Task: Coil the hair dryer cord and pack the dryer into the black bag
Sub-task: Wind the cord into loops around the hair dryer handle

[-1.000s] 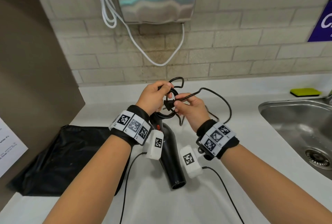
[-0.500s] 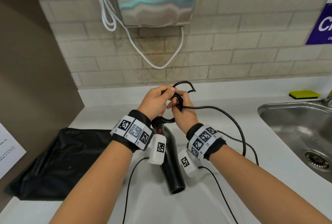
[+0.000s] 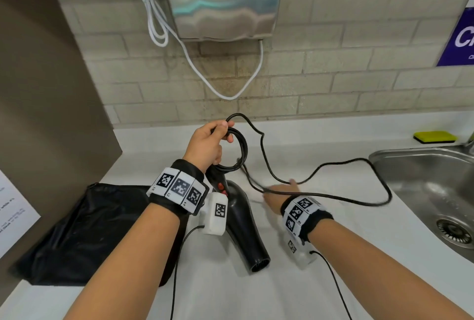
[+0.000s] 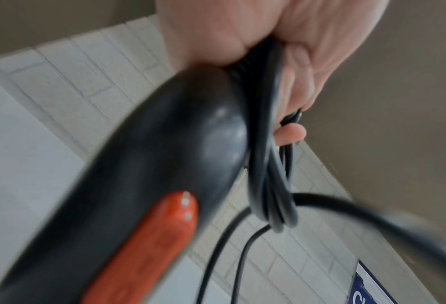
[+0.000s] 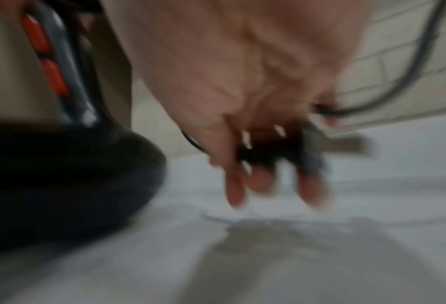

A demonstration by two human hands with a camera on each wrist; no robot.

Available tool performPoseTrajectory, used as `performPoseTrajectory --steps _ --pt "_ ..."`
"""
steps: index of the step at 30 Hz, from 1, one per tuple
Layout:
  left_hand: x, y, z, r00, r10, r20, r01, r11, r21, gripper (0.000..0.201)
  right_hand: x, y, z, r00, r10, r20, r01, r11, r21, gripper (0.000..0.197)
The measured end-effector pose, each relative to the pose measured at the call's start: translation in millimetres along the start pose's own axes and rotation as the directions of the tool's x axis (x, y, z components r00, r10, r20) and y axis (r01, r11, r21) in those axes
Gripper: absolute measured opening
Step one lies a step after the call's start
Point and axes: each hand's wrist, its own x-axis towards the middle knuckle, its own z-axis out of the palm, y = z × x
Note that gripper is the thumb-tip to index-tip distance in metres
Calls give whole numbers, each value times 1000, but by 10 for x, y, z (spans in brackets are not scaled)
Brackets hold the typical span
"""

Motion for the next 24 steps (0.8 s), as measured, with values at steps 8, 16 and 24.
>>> performPoseTrajectory --steps 8,16,24 --pt "6 -33 -52 999 20 -32 -20 1000 -13 23 18 256 -80 990 141 12 -140 989 -55 30" --pt "-3 1 25 999 30 11 -30 999 11 24 -133 -237 -374 845 -43 -533 285 879 381 41" --pt "-53 1 -21 998 42 52 -42 999 -17 24 -45 -235 -289 923 -52 -381 318 658 682 23"
